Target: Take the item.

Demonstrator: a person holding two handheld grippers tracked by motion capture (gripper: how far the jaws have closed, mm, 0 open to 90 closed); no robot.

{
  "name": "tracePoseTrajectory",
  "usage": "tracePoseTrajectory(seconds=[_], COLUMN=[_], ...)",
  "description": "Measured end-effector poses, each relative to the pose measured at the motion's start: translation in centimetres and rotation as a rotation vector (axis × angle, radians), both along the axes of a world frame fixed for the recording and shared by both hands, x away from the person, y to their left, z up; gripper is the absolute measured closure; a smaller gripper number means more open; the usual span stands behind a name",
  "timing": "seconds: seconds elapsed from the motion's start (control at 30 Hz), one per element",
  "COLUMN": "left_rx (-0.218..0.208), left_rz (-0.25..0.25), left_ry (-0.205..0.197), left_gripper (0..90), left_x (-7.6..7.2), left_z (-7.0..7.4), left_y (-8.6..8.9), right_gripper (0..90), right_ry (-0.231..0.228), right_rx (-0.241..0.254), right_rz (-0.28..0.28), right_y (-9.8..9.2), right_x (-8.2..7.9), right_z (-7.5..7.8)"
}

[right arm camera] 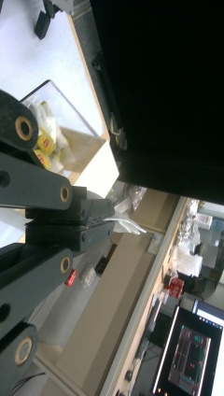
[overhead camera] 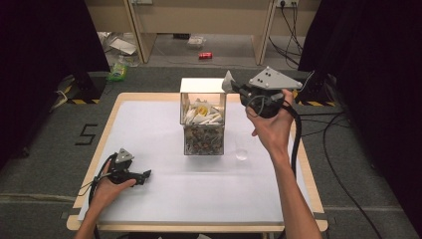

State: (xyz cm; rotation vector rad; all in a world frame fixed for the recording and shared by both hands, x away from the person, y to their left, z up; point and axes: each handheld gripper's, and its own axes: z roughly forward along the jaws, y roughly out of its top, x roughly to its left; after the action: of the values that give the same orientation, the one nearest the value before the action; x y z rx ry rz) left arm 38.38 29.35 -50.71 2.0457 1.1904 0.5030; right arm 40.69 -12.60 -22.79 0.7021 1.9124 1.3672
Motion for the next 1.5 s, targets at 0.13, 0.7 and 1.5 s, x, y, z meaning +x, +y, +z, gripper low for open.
tracePoseTrajectory(seconds=[0.13, 0.7, 1.5], left_rx=[-0.001, -0.001, -0.002], left_rz=[0.000, 0.001, 0.001], left_ry=[0.001, 0.000, -0.003], left_gripper=[3.2, 3.2, 3.2], left_x=[0.0, 0.0, 0.0], left_z=[0.0, 0.0, 0.0], left_y=[0.0, 0.0, 0.0], right_gripper=[89.6, 89.6, 89.5], right_ry=[0.004, 0.025, 0.090], right_rx=[0.005, 0.030, 0.029], right_rz=[-0.021, -0.084, -0.128], right_y=[-1.1, -4.9, -6.6], right_x=[-0.1, -0.5, -0.1], right_z=[-0.4, -3.2, -9.2])
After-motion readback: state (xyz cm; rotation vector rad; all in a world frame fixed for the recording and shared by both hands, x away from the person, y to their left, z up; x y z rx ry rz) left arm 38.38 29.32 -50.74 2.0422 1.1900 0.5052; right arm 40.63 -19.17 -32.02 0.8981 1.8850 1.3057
